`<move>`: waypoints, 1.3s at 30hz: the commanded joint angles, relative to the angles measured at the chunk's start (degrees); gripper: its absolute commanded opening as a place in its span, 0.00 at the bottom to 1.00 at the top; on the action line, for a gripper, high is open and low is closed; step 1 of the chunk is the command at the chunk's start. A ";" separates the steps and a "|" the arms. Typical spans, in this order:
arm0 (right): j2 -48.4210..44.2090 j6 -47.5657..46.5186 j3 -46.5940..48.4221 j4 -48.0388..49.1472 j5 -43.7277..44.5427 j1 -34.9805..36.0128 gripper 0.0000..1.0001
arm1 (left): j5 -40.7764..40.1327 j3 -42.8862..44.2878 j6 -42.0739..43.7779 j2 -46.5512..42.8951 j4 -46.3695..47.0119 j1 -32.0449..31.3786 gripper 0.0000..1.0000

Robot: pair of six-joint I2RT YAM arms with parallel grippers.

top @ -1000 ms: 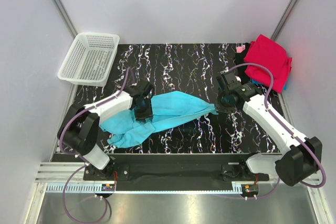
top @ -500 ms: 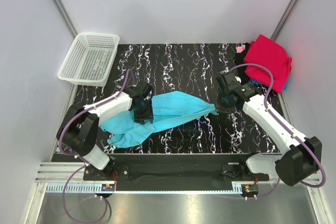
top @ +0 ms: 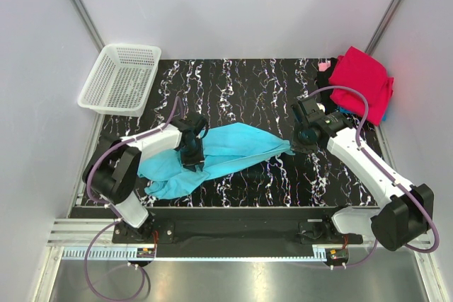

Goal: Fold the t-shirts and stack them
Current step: Flatten the tshirt out

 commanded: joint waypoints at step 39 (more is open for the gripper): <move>0.39 -0.45 8.41 -4.66 11.38 0.46 0.00 | -20.67 21.35 1.39 -37.53 -38.12 2.61 0.00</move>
